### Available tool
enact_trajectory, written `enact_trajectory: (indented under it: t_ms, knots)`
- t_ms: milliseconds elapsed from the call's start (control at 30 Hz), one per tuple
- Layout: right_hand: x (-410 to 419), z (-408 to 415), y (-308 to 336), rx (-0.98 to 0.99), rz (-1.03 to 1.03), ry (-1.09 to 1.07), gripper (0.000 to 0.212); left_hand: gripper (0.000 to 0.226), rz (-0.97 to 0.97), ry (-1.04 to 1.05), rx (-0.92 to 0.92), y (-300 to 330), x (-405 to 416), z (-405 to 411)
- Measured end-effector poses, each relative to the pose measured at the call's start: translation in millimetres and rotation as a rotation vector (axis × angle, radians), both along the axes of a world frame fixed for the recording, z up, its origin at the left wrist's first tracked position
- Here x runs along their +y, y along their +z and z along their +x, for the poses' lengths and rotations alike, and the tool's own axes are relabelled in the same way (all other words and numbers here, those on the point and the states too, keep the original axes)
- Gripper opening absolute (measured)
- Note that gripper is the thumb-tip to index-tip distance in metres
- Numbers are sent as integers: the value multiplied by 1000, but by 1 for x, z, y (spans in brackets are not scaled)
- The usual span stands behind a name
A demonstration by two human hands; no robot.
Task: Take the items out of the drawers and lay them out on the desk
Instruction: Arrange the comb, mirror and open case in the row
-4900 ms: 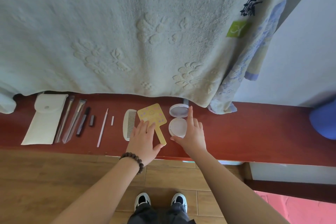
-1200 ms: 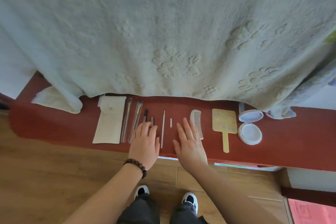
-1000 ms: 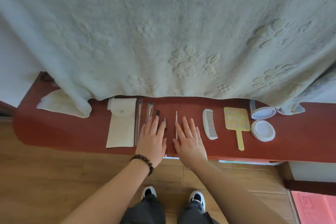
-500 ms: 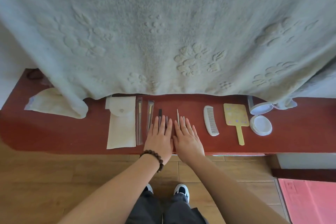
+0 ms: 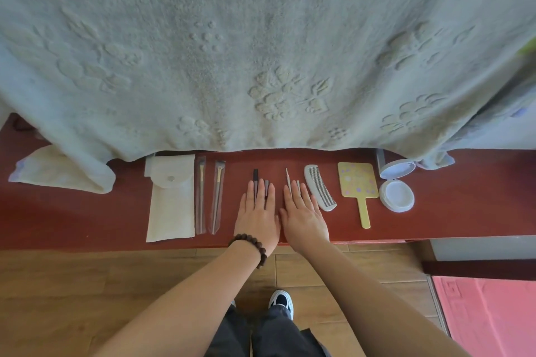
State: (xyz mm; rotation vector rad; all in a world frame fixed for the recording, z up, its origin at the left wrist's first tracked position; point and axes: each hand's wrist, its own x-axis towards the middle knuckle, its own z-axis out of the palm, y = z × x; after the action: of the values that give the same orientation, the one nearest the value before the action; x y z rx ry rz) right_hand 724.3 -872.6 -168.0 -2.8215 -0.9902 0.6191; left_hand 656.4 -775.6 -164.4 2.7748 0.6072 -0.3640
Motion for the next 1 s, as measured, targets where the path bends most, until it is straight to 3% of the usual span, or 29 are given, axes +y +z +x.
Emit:
enact_trajectory:
  t_ms: [533,767,1000]
  knots:
    - [2,1,3,33,30,1,55,61,34,33,10,2,-3,-3]
    - [4,-5,25,4,125,-1,56,59,32,37,-106,15,24,-28]
    - [69,-53,32,11,207,227,60,52,154,172,-176,18,79,-77]
